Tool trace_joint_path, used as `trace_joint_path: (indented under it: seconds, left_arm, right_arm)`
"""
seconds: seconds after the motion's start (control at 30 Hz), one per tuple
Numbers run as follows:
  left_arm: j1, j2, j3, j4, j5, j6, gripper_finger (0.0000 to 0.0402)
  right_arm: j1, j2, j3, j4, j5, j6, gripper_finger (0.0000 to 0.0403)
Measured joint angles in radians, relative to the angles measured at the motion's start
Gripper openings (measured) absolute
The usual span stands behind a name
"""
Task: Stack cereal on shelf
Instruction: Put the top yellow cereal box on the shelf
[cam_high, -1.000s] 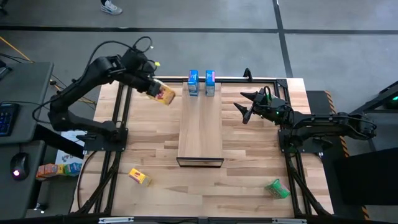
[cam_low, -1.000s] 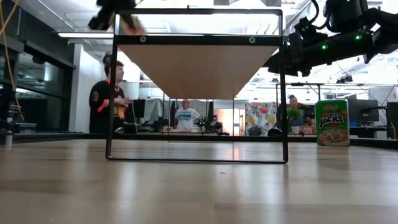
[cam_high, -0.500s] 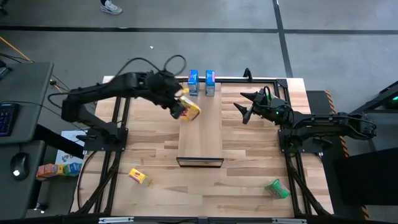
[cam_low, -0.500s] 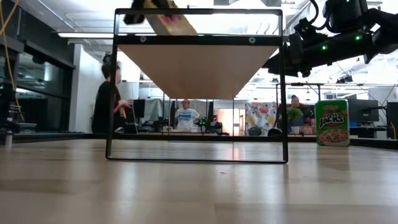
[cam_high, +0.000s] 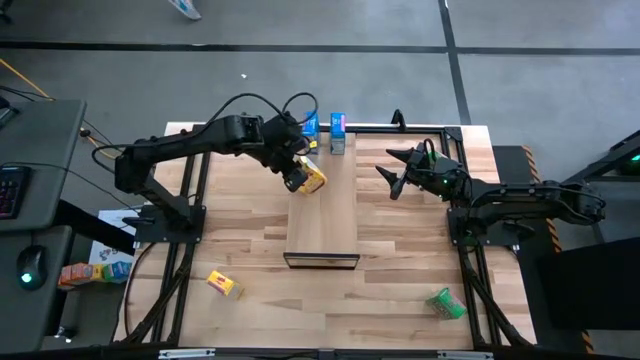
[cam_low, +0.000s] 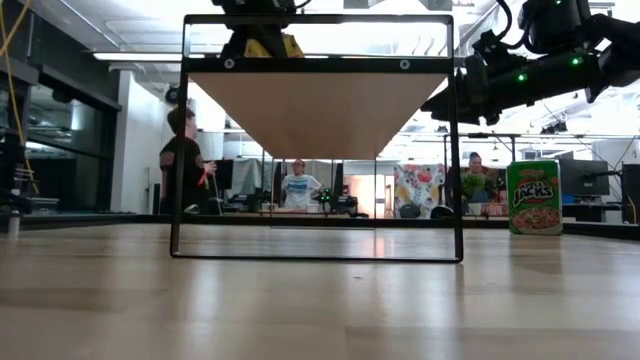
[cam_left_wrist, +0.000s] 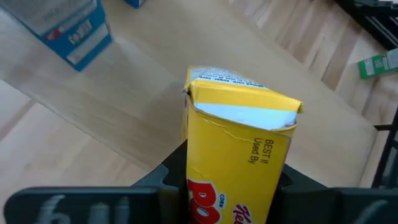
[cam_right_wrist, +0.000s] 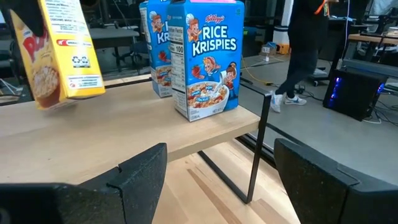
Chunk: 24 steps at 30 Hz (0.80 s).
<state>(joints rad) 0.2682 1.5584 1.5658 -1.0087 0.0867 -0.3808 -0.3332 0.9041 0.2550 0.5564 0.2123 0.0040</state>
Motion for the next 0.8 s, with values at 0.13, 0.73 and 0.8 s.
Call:
trace_joint_path:
  seconds: [0.13,0.73,0.8]
  left_arm:
    - [0.001,0.001,-0.002,0.023,-0.015,0.068,0.0100]
    - [-0.003,-0.006,0.051,0.071,-0.019,0.124,0.0209]
    - [-0.003,-0.006,0.076,0.068,-0.019,0.132,0.0211]
  right_arm:
    - [0.000,0.000,0.000,0.000,0.000,0.023,0.0289]
    - [0.000,0.000,0.000,-0.003,0.001,0.023,0.0289]
    - [0.000,0.000,0.000,-0.005,0.001,0.023,0.0289]
